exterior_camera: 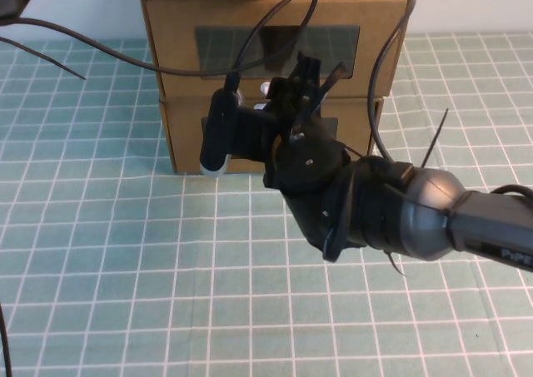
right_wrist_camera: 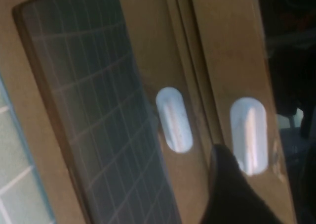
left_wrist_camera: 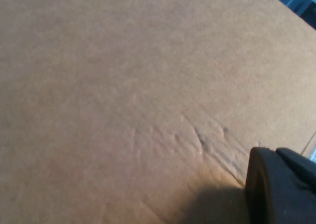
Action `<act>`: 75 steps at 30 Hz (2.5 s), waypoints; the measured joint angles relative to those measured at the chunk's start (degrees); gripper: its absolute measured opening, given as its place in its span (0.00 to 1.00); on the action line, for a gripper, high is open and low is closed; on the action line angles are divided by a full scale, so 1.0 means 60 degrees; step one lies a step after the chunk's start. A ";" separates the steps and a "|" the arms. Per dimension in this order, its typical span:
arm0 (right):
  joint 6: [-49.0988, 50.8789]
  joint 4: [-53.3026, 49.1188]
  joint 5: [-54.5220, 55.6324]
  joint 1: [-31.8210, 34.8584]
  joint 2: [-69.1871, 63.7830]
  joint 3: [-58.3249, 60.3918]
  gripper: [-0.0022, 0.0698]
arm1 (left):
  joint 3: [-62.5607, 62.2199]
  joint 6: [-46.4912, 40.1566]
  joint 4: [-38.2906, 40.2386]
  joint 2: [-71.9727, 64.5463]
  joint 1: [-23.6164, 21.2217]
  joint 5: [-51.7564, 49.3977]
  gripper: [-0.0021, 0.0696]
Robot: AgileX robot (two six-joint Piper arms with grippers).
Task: Open the shoe box
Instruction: 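Pull the top drawer of the cardboard box fully open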
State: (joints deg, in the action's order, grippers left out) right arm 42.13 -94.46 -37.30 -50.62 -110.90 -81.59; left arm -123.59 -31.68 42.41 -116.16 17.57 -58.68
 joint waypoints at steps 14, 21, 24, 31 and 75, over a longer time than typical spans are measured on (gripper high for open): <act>0.0000 -0.0121 0.0195 0.0529 -0.0918 -0.1066 0.17 | 0.0000 0.0000 0.0020 -0.0022 0.0000 -0.0013 0.02; -0.0042 -0.0046 0.0223 0.0529 -0.0970 -0.1066 0.05 | -0.0026 0.0317 -0.0240 -0.0089 0.0000 -0.0013 0.02; -0.0064 -0.0012 -0.0006 0.0416 -0.0970 -0.1066 0.05 | -0.0085 0.0477 -0.0267 -0.0144 0.0000 -0.0072 0.02; -0.0044 0.0017 -0.0313 0.0012 -0.0529 -0.0435 0.05 | -0.0085 0.0575 -0.0267 -0.0204 0.0000 -0.0086 0.02; 0.0036 0.5781 0.0627 -0.2271 0.4546 0.2856 0.55 | 0.0108 0.0682 -0.0368 0.0652 0.0014 0.0922 0.02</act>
State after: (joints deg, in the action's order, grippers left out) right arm 42.35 -59.77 -33.54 -64.24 -83.63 -64.46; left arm -122.94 -27.59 40.20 -112.24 17.66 -53.14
